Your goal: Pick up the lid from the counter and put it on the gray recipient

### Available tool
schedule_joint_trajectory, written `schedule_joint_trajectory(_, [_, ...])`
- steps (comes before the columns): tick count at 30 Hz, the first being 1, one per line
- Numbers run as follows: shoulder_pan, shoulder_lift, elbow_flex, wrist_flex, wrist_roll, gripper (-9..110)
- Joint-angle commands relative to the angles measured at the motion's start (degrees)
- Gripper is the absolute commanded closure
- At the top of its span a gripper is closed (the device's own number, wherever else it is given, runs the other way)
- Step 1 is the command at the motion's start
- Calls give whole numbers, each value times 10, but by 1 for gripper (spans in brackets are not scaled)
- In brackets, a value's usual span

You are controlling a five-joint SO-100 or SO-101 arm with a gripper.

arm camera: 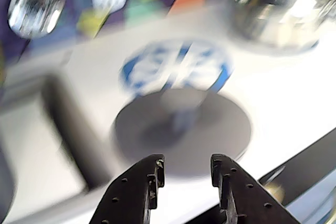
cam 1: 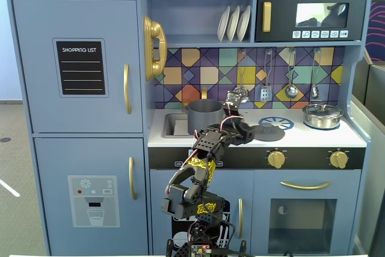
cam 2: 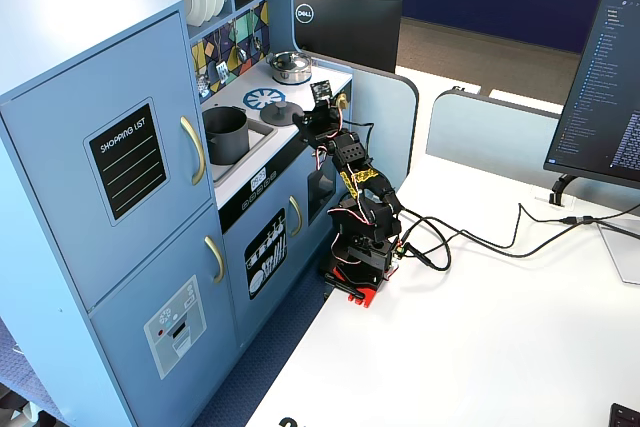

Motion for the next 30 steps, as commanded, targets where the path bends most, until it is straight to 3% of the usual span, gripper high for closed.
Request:
schedule_joint_trajectory(1, [24,-23,6,-86,-14,102])
schedule_joint_trajectory(4, [28,-48,29,-175,18,89])
schedule_joint_trajectory(16, [13,-173,47,-303,1,76])
schedule_joint_trajectory(30, [16,-338,-46,-359,0,75])
